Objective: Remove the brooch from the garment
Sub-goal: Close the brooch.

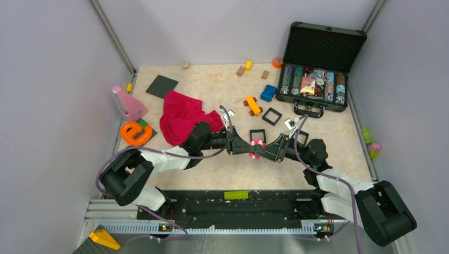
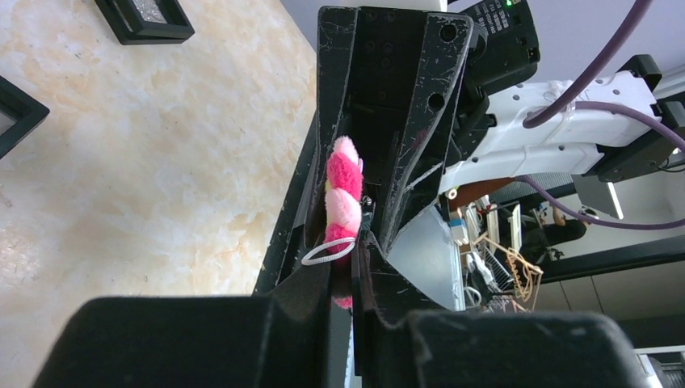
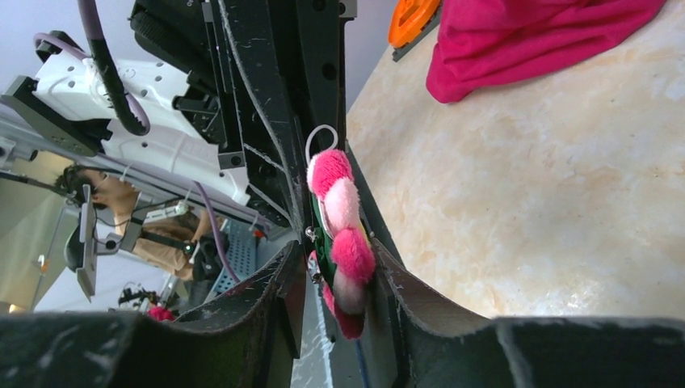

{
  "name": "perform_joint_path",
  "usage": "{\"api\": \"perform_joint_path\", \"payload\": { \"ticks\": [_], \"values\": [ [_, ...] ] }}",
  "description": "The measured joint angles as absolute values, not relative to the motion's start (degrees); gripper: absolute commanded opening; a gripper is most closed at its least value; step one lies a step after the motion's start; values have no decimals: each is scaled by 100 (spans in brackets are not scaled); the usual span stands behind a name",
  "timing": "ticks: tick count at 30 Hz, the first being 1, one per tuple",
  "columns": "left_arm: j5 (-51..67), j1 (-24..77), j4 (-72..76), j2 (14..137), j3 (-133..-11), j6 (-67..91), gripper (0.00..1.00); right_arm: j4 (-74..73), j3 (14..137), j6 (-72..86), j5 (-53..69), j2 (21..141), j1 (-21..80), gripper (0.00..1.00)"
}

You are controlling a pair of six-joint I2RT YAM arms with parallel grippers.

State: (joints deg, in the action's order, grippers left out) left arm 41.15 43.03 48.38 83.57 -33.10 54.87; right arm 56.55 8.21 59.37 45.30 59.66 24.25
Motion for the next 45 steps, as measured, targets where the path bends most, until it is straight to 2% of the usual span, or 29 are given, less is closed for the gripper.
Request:
{"api": "perform_joint_path", "payload": {
  "ticks": [3,7,17,24,26,29,32,34,45],
  "values": [
    [4115,4338,4827,8357,-3312,5496,0,5763,821,5983,4606,6012,2438,42],
    [4169,4368,4856,8361,-3321,5583,0,5837,821,6012,4663,6012,2464,43],
    [4268,4353,4976,8453,-3321,5739,0,5878,821,6088,4720,6012,2475,26],
    [4254,4348,4984,8394,-3286,5758,0,6141,775,6267,4727,6128,2473,23],
    [4217,4348,4995,8342,-3242,5769,0,6152,775,6287,4733,6132,2475,19],
    [4141,4348,4958,8237,-3192,5745,0,6152,775,6322,4731,6132,2475,3],
    [4075,4351,4897,8152,-3162,5704,0,6176,775,6335,4731,6156,2475,4],
    [4051,4351,4866,8136,-3157,5688,0,6222,775,6366,4740,6208,2475,0],
    [4042,4348,5068,8134,-3083,5763,0,6344,775,6423,4770,6243,2475,0]
  ]
}}
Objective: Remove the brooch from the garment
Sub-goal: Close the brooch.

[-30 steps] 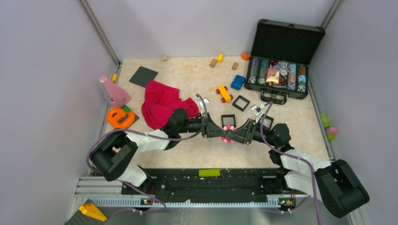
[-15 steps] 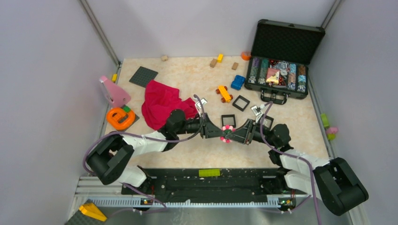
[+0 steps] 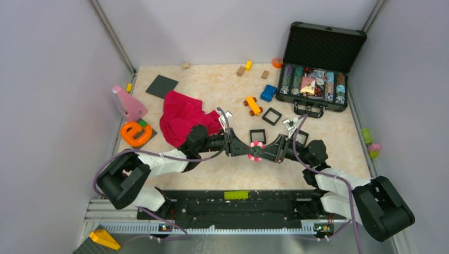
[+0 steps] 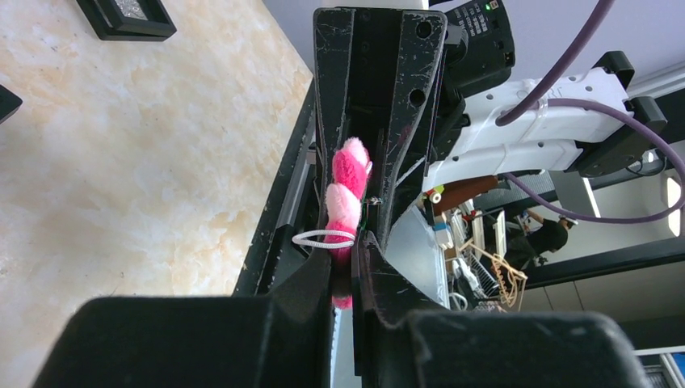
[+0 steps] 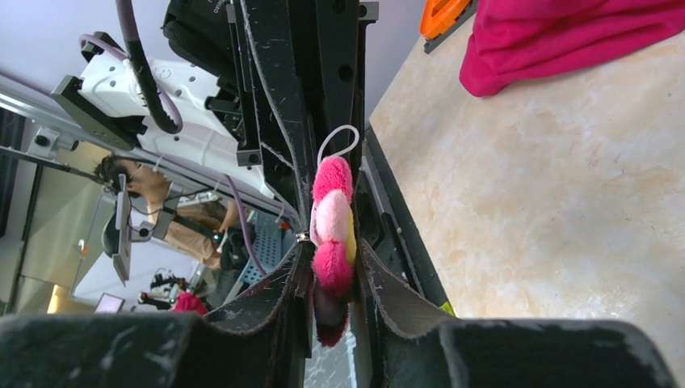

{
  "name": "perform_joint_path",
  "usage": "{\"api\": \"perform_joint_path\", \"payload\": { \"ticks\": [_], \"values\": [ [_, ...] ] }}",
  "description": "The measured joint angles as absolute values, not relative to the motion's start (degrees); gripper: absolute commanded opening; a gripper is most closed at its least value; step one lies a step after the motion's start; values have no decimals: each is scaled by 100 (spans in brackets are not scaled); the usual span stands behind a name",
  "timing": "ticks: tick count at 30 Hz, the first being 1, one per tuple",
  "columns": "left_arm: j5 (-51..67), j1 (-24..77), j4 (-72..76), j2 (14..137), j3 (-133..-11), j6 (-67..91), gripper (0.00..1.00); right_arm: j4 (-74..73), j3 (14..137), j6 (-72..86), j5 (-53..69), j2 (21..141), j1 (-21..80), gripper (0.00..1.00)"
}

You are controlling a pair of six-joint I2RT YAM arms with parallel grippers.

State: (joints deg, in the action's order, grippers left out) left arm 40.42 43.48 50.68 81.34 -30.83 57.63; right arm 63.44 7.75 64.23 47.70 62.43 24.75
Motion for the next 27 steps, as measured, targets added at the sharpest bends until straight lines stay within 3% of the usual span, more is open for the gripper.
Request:
{"api": "perform_joint_path", "payload": {
  "ticks": [16,22,27],
  "values": [
    [3393,4344,4298,7509,-2871,5354,0,4989,1111,5883,4554,5924,2545,12],
    [3280,4331,3975,7448,-2871,5168,0,4663,1131,5704,4434,5913,2545,12],
    [3269,4338,3896,7448,-2882,5096,0,4560,1131,5631,4427,5887,2545,0]
  ]
}}
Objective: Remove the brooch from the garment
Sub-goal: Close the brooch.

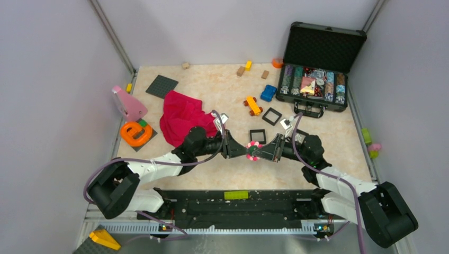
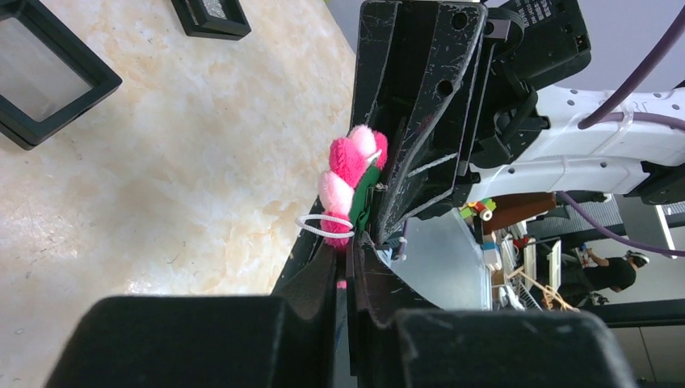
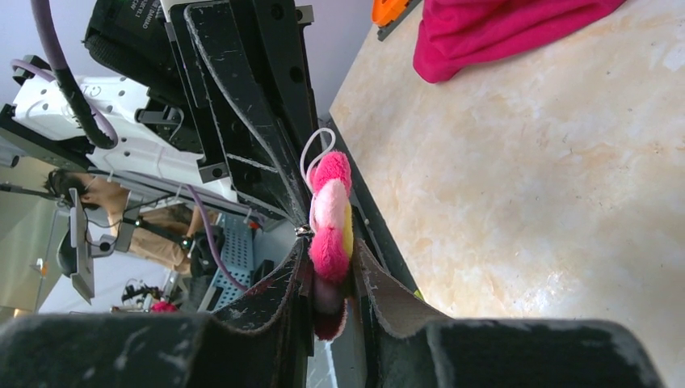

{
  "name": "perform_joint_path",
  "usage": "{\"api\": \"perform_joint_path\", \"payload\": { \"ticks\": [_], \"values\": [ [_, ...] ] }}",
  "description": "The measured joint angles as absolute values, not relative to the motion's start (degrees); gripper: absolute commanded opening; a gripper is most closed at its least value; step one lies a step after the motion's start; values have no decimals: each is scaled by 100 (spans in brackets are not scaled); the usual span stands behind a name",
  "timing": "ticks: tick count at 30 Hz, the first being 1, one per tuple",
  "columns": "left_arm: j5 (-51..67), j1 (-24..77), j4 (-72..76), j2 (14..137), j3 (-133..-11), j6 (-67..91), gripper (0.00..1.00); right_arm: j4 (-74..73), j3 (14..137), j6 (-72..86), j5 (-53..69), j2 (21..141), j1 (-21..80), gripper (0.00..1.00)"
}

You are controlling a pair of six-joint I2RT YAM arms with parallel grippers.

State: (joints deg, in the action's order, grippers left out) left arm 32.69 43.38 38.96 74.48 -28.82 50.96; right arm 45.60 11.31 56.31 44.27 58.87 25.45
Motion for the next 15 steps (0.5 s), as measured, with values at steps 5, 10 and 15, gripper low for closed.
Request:
{"api": "perform_joint_path", "payload": {
  "ticks": [5,10,15],
  "values": [
    [3363,4294,4038,7470,-2880,5196,26,4685,1131,5660,4451,5887,2545,0],
    [3754,3972,4659,7564,-2746,5599,47,4939,1070,5732,4394,5887,2491,0],
    [4080,3879,5148,7603,-2705,5931,57,5216,993,5896,4445,5896,2484,0]
  ]
}}
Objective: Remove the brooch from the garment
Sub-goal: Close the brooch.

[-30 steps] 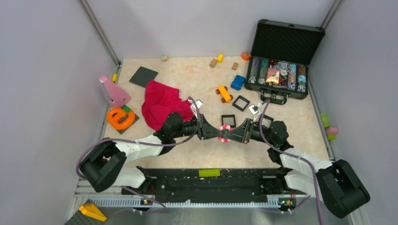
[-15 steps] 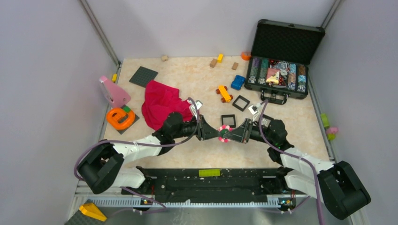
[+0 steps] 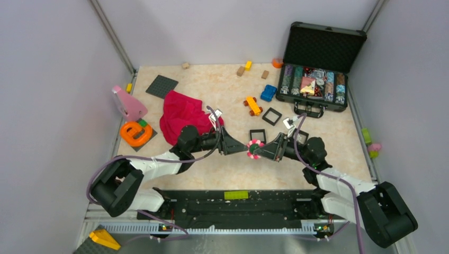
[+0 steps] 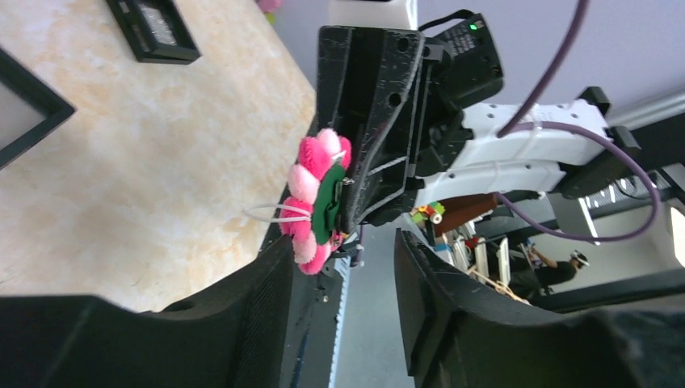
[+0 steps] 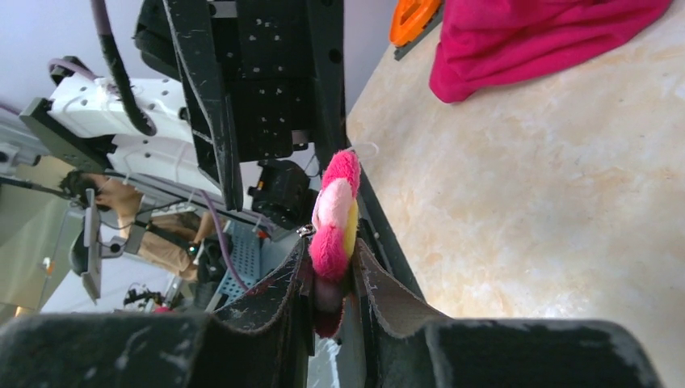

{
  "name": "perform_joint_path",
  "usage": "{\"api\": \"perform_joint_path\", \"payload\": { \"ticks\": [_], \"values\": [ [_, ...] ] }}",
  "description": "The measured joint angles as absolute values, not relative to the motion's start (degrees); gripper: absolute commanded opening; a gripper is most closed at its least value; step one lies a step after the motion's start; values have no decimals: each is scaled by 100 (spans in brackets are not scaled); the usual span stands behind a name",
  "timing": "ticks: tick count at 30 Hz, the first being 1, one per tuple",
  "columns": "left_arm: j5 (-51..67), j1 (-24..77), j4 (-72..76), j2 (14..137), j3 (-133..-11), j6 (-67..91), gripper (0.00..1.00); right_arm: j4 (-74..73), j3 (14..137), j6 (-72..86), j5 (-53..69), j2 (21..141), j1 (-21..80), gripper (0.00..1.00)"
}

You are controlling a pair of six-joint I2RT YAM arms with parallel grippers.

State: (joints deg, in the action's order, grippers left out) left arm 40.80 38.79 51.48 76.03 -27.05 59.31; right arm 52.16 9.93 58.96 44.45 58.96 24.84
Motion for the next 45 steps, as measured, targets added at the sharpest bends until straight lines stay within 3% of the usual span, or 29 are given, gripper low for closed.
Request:
{"api": "perform_joint_path", "payload": {
  "ticks": [7,12,22,25,33,45],
  "values": [
    [4418,3885,6071,8101,-2696,6495,69,5933,974,6309,4663,6040,2484,0],
    [4523,3916,6464,8309,-2685,6803,65,6407,972,6589,4810,6184,2484,0],
    [4650,4082,6639,8355,-2777,6882,23,6858,972,6831,4969,6449,2508,0],
    [4652,4088,6604,8444,-2797,6858,0,7019,972,6884,5011,6514,2539,0],
    [4670,4093,6396,8405,-2805,6639,0,7006,972,6862,5050,6595,2539,0],
    [3708,4582,3820,7131,-3048,4740,0,6449,976,6558,5100,6375,2567,0]
  ]
}}
